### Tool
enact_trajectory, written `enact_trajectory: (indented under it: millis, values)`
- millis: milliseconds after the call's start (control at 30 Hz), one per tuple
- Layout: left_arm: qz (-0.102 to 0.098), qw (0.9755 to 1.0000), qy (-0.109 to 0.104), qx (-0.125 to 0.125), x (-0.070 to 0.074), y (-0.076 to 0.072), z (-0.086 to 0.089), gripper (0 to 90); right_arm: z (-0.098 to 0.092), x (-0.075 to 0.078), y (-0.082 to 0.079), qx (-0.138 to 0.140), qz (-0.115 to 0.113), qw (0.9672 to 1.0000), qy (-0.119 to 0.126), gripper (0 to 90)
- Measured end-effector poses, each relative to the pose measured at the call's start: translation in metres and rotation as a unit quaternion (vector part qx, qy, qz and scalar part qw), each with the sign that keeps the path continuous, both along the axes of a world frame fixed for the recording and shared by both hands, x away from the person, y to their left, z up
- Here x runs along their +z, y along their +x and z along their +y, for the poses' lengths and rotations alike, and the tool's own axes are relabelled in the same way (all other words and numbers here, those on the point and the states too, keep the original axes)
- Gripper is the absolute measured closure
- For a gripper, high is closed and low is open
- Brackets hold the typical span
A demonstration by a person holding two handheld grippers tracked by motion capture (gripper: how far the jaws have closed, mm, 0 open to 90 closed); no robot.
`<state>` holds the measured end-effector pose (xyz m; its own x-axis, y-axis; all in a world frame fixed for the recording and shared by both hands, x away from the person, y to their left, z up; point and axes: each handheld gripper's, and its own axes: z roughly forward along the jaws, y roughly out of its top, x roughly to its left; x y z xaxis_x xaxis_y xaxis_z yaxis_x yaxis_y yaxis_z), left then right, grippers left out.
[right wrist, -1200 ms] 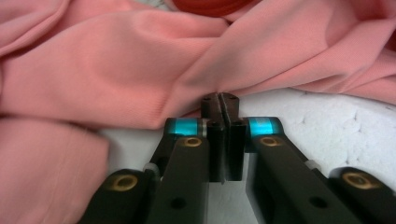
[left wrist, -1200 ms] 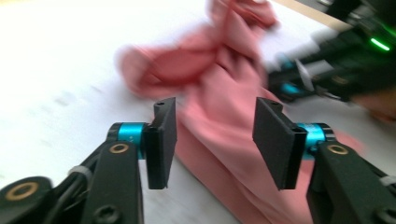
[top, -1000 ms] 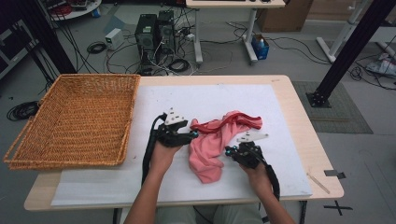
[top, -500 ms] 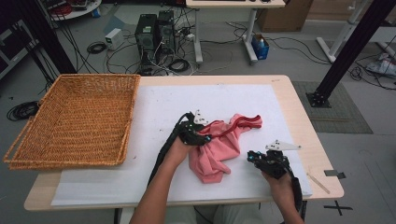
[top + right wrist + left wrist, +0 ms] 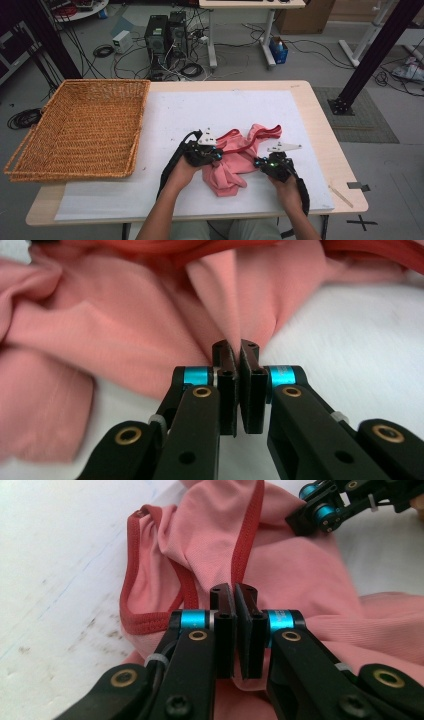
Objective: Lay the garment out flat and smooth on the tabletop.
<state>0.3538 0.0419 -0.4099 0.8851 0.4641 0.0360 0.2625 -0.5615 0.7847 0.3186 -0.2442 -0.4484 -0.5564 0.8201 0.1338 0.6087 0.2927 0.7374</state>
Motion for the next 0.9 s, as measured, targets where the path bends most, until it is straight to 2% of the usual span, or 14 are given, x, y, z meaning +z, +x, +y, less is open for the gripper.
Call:
enact_trajectory:
  millis: [133, 167, 233, 267, 367, 400, 500, 567, 600, 667, 700, 800, 833, 900]
  values:
    - [0.001, 1.0, -0.003, 0.002, 0.0, -0.002, 0.001, 86.4, -0.013, -0.001, -0.008, -0.004, 0.005, 1.0, 0.003, 87.0]
    - [0.001, 1.0, -0.005, 0.002, 0.0, -0.002, 0.001, 86.4, -0.016, 0.0, -0.009, -0.003, 0.005, 0.9999, 0.01, 83.6]
    - [0.004, 1.0, -0.001, 0.0, -0.002, -0.003, 0.001, 86.4, -0.026, 0.008, -0.01, -0.023, -0.014, 0.9984, 0.05, 61.2]
    - [0.006, 1.0, -0.001, -0.004, -0.003, -0.005, 0.001, 86.4, -0.026, 0.008, -0.01, -0.023, -0.014, 0.9984, 0.05, 61.2]
    - [0.007, 0.9997, -0.003, -0.022, -0.005, -0.009, -0.001, 86.4, -0.037, 0.022, -0.005, -0.069, -0.048, 0.9895, 0.117, 53.4]
    - [0.008, 0.9996, -0.002, -0.026, -0.005, -0.01, -0.002, 86.4, -0.035, 0.03, 0.009, -0.076, -0.044, 0.9856, 0.144, 52.1]
    - [0.006, 0.9994, -0.001, -0.035, -0.005, -0.013, -0.005, 86.3, -0.025, 0.034, 0.026, -0.075, -0.025, 0.9869, 0.14, 50.9]
    - [0.006, 0.9993, 0.0, -0.036, -0.005, -0.013, -0.005, 86.4, -0.011, 0.033, 0.044, -0.079, 0.011, 0.99, 0.116, 49.0]
    - [0.007, 0.9993, 0.0, -0.036, -0.005, -0.013, -0.005, 86.4, -0.001, 0.026, 0.058, -0.072, 0.04, 0.9929, 0.086, 63.9]
    - [0.008, 0.9992, -0.002, -0.038, -0.005, -0.014, -0.004, 86.4, 0.001, 0.02, 0.062, -0.036, 0.051, 0.9956, 0.07, 90.0]
    - [0.006, 0.9991, -0.003, -0.041, -0.004, -0.015, -0.003, 86.4, 0.001, 0.02, 0.062, -0.036, 0.051, 0.9956, 0.07, 90.0]
    - [0.005, 0.9985, -0.019, -0.052, -0.003, -0.017, -0.001, 86.4, -0.005, 0.021, 0.052, -0.019, 0.014, 0.9975, 0.066, 90.0]
    - [0.006, 0.9979, -0.026, -0.059, -0.002, -0.017, 0.0, 86.4, -0.014, 0.022, 0.045, -0.028, -0.011, 0.997, 0.071, 90.0]
    - [0.006, 0.9969, -0.045, -0.064, -0.001, -0.013, 0.004, 86.3, -0.023, 0.023, 0.039, -0.04, -0.027, 0.9958, 0.078, 90.0]
